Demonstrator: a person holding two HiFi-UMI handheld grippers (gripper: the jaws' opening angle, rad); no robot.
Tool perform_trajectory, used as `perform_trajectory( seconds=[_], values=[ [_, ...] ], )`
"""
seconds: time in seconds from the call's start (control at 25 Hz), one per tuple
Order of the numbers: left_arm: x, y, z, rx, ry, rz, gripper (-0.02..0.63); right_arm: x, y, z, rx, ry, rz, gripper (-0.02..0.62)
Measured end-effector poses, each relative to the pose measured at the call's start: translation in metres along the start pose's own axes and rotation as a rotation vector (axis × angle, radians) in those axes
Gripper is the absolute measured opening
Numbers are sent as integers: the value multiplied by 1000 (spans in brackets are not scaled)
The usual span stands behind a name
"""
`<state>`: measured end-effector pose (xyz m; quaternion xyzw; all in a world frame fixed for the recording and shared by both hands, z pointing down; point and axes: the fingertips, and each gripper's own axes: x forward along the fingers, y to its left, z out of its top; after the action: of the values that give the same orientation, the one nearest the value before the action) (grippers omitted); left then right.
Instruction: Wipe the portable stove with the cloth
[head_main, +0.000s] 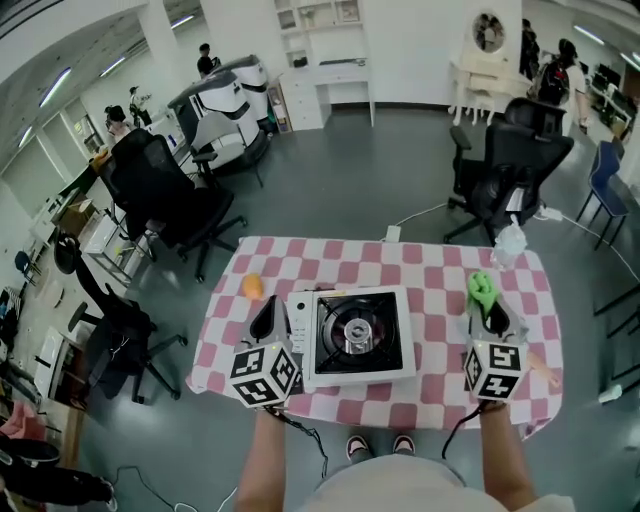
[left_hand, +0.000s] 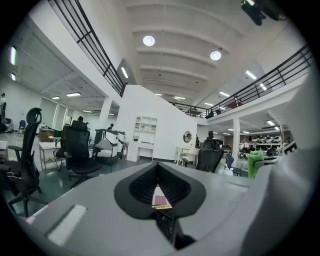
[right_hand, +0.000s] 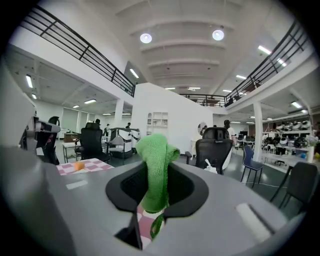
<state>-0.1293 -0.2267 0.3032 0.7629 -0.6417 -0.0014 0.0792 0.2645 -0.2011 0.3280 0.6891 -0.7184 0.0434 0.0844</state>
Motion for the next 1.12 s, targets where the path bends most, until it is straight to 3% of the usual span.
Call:
perform_trajectory(
  seconds=[0.28,0.72,1.12],
  values=[
    [3,-13,-2,8,6,-31,0,-14,-4,4,-39,-4,-38,76],
    [-2,-20,-12,-7,21,-35,0,-24,-5,10,74,-23,-17,76],
    [-1,-21,-28,-18,47,-29,0,-23,-3,3,67,-7,12,77]
  ],
)
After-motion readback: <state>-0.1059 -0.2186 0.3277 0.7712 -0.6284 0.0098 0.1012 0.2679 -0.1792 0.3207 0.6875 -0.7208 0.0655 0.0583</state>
